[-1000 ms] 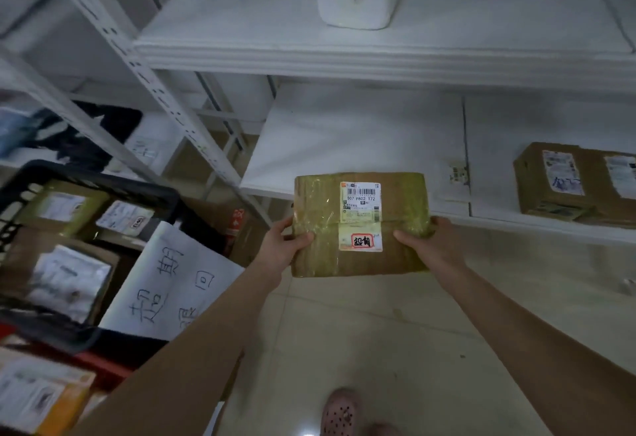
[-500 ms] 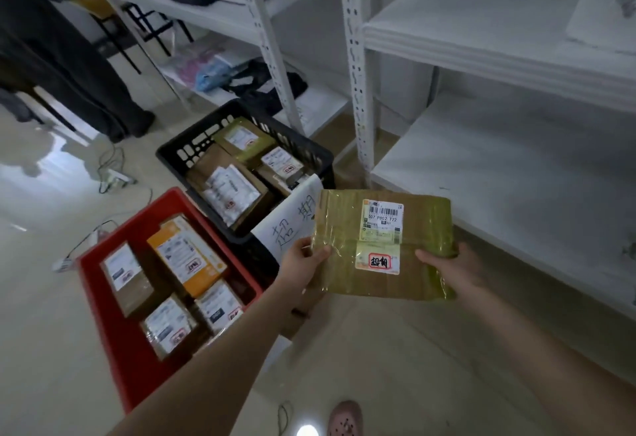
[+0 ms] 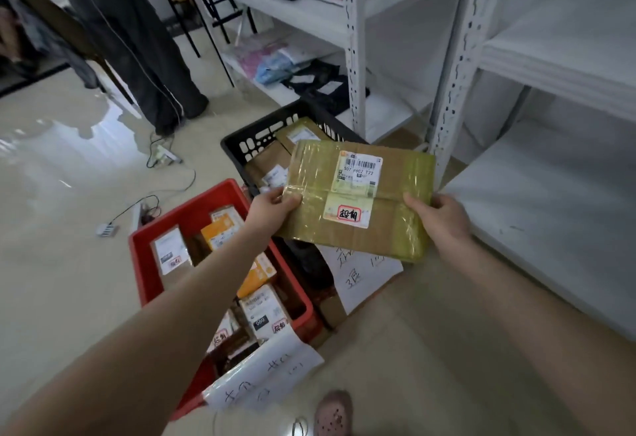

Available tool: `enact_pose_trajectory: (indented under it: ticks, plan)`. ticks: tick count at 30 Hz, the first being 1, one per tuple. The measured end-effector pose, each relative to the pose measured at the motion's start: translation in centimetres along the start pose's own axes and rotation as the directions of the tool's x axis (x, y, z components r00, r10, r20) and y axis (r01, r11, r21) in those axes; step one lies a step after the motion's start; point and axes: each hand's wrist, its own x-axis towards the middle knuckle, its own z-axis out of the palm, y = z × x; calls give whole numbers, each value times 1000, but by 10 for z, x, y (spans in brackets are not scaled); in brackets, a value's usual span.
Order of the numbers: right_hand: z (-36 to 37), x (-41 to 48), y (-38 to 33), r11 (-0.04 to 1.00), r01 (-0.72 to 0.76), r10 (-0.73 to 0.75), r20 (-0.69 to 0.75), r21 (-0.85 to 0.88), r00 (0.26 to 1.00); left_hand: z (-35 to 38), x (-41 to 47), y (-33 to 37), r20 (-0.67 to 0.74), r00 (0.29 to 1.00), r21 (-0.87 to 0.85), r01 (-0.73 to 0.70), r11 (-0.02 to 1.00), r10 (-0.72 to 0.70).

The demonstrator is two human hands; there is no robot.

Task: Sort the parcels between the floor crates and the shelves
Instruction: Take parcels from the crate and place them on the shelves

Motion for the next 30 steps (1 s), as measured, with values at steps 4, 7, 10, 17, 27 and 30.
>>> enact_pose_trajectory:
  ticks: [4, 7, 10, 17, 27, 30]
  plan:
    - [46, 49, -37, 994, 66, -65, 21, -88, 998, -28, 82, 23, -18, 999, 28, -26, 999, 26]
    - [79, 93, -52, 992, 80, -70, 107, -97, 992, -39, 142, 24, -11, 998, 86, -65, 994, 66]
    - [116, 129, -60, 996, -7, 21, 157, -89, 987, -48, 192, 14, -6, 1000, 141, -28, 990, 29]
    - [195, 165, -31, 973, -186, 200, 99, -136, 975, -40, 284, 8, 7, 996, 537, -80, 840, 90]
    - [231, 207, -39, 855, -47, 102, 79, -516, 992, 61, 228, -49, 388, 919, 816, -379, 436, 72]
    - [230, 228, -40, 824, 99, 64, 265, -558, 962, 78, 226, -63, 307, 948, 874, -314, 371, 81]
